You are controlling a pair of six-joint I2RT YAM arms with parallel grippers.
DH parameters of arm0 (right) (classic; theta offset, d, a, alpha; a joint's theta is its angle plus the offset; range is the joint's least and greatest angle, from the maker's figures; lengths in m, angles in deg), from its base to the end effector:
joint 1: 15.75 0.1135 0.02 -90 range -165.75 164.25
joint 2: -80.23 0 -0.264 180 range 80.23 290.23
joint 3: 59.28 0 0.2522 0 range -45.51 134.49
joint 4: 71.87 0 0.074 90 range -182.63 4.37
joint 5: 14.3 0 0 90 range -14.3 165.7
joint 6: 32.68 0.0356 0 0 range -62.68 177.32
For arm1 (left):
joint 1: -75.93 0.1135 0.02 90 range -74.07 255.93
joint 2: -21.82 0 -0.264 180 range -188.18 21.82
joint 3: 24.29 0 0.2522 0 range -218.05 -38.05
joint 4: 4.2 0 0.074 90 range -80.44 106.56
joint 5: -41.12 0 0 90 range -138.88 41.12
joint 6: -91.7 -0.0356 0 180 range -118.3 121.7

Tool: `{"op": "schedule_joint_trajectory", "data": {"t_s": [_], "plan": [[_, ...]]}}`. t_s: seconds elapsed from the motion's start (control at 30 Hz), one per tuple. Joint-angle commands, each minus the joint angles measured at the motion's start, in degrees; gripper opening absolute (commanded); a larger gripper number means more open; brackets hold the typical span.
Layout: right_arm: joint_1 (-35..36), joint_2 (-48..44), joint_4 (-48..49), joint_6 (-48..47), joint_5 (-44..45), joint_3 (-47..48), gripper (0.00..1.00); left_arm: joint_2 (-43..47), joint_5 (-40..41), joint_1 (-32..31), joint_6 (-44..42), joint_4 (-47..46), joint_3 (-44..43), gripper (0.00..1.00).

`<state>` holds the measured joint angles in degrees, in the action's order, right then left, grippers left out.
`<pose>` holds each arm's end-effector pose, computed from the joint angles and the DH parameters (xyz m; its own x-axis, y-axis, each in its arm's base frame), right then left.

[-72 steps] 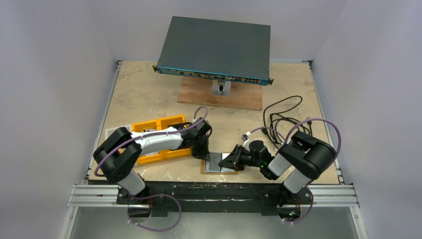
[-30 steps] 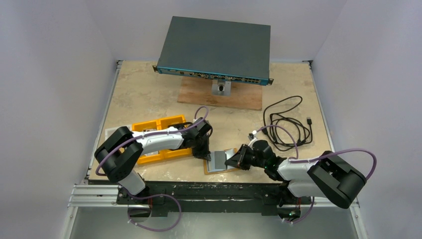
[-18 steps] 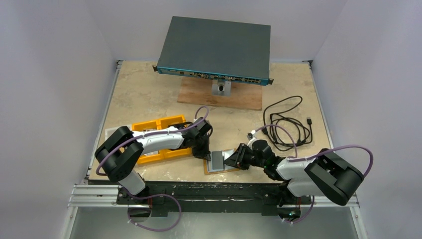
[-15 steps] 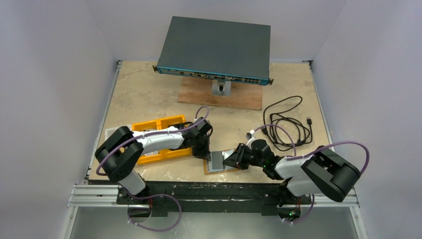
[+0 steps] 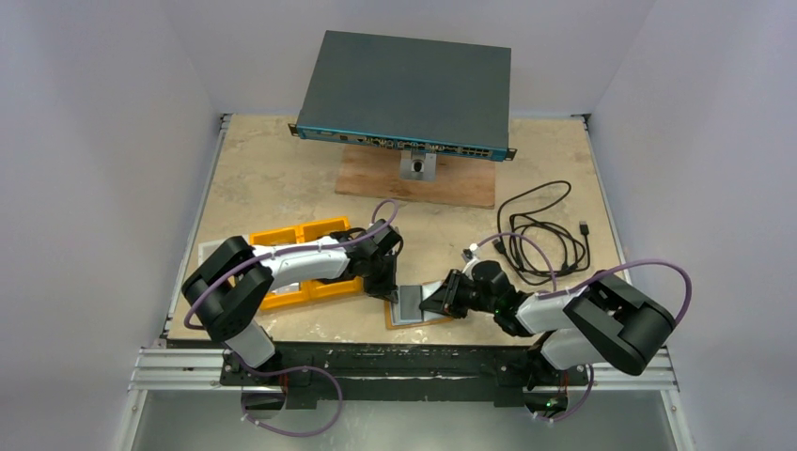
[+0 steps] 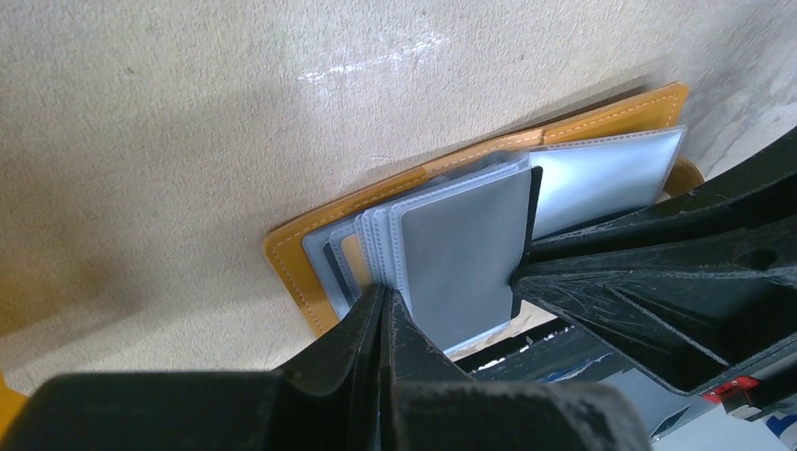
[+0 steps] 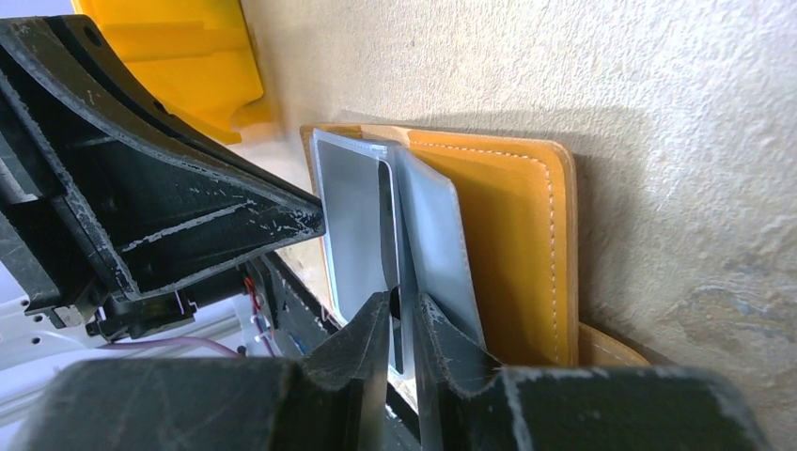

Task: Take the credit cards out of the card holder
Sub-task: Remove the credit card from the card holder.

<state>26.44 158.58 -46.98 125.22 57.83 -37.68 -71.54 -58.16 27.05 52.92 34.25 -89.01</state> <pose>0.1383 0.1401 0.1042 -0.9183 0.3578 -0.1695 0.0492 0.5279 0.8479 0.1925 -0.2292 0.1556 -0.9912 -0.0345 -0.1280 0.0193 0.9178 -0.3965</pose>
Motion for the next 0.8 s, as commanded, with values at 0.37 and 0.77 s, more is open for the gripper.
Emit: {"op": "schedule_joint_trajectory", "data": {"t_s": [0.37,0.77], "plan": [[-0.30,-0.34,-0.54,-0.91,0.64,1.37,0.02,-3.56,4.37,0.14,-2.78,4.44,1.21,0.00],[-0.90,-9.51,-14.23,-3.90,6.30,0.74,0.00,-4.20,5.66,0.41,-3.19,5.78,1.41,0.00]]}}
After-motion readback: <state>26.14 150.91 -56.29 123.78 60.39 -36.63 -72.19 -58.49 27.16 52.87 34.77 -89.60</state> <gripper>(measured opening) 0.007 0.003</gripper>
